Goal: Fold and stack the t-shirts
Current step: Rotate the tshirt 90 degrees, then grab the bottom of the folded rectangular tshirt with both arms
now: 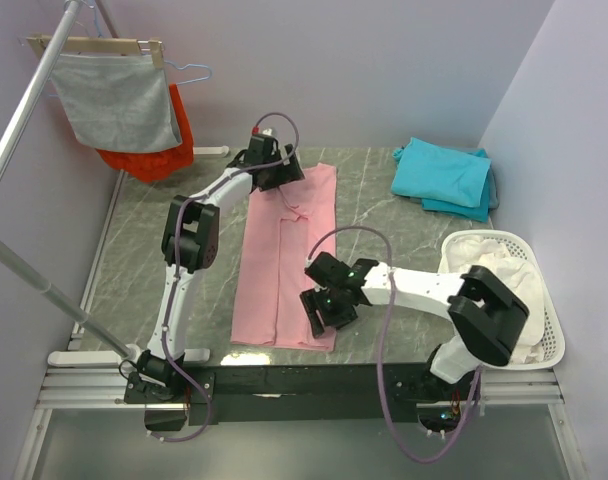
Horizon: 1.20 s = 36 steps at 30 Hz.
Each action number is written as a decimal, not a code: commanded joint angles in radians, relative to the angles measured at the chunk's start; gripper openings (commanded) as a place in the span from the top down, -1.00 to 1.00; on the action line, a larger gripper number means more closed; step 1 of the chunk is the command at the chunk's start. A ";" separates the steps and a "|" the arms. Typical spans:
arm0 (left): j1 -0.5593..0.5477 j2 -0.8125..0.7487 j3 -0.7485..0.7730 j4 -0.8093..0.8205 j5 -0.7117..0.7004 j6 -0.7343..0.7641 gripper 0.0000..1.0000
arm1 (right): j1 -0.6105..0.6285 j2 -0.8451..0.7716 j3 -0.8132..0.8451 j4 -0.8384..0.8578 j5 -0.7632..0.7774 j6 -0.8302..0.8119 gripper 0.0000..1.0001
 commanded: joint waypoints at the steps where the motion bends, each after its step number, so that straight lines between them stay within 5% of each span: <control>1: 0.003 -0.036 0.134 0.016 0.094 0.019 -0.99 | -0.013 -0.176 0.058 -0.126 0.233 -0.035 -0.41; 7: -0.014 -0.191 0.110 0.044 0.145 0.074 -0.99 | -0.191 -0.377 0.131 -0.109 0.327 -0.038 -0.43; 16: -0.088 -0.547 -0.437 0.059 0.140 0.080 -0.99 | -0.384 -0.274 0.202 -0.071 0.389 -0.098 -0.45; 26: -0.155 -1.033 -1.130 0.042 -0.124 -0.024 -0.99 | -0.409 -0.254 0.038 0.027 0.177 -0.050 -0.43; 36: -0.191 -1.456 -1.433 -0.154 -0.254 -0.255 -0.99 | -0.282 -0.371 -0.207 0.098 -0.029 0.051 -0.36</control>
